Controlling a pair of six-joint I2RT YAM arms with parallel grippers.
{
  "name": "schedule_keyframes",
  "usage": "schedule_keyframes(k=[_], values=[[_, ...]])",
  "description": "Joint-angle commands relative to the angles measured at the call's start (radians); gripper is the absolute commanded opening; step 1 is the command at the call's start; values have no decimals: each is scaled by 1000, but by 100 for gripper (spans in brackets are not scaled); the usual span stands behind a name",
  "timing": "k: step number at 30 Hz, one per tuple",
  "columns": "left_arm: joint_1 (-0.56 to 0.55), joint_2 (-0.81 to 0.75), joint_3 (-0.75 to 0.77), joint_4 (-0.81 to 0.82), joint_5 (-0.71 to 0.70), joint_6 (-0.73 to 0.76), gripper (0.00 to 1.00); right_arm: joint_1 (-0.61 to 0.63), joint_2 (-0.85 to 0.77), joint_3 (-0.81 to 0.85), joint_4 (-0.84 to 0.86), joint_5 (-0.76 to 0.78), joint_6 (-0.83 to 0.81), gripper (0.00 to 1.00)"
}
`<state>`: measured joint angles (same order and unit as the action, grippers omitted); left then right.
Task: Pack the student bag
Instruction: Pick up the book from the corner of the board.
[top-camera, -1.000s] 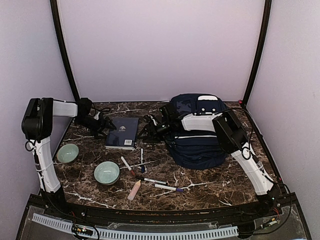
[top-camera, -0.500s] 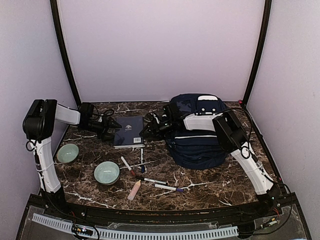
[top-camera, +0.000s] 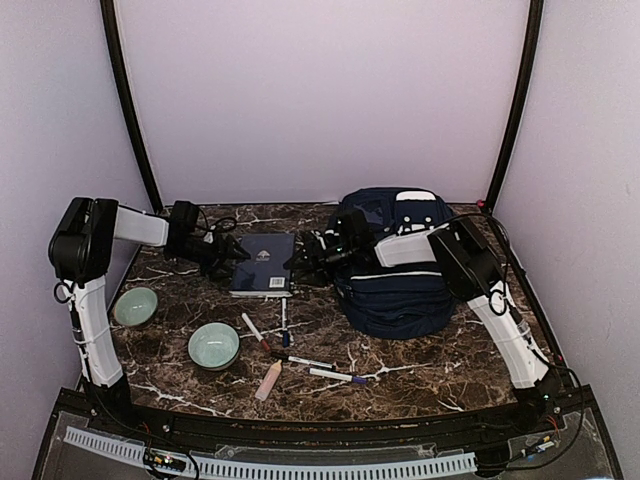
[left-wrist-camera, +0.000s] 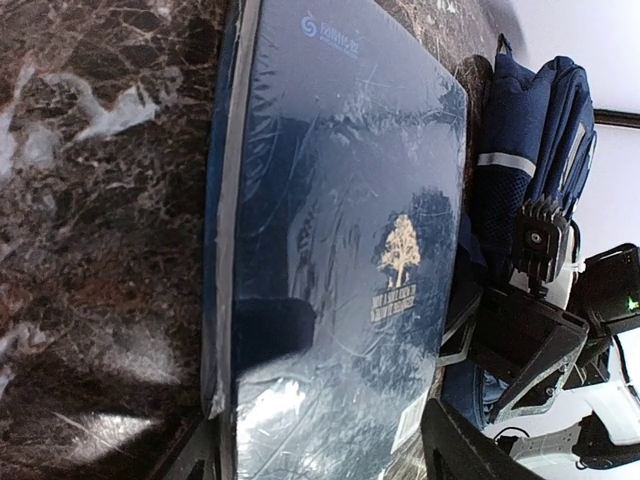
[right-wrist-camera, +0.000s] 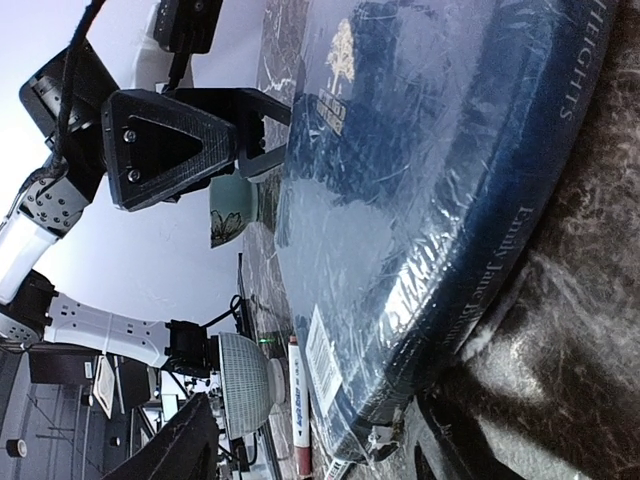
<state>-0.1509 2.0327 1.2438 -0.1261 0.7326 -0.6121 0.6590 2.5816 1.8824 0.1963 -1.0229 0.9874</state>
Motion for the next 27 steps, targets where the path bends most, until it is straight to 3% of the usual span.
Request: schedule_keyframes(k=[1, 6, 8, 12, 15, 19, 22, 27], values=[[-72, 5, -61, -70, 76, 16, 72, 45, -48, 12, 109, -5, 50, 63], [-73, 6, -72, -60, 68, 15, 71, 47, -68, -33, 365, -72, 224, 59], [-76, 8, -78, -50, 72, 13, 71, 47, -104, -41, 354, -74, 213, 58], [-87, 14, -78, -6, 85, 2, 70, 44, -168, -37, 190, -36, 102, 57], [-104, 20, -63, 17, 101, -6, 70, 43, -171, 4, -37, 17, -40, 57], [-111, 32, -56, 28, 98, -16, 70, 35, -147, 32, -277, 194, -206, 58], [-111, 35, -67, 43, 98, -24, 69, 30, -139, 24, -354, 277, -252, 59], [-119, 46, -80, 68, 102, -37, 69, 27, -107, 22, -349, 286, -242, 60]])
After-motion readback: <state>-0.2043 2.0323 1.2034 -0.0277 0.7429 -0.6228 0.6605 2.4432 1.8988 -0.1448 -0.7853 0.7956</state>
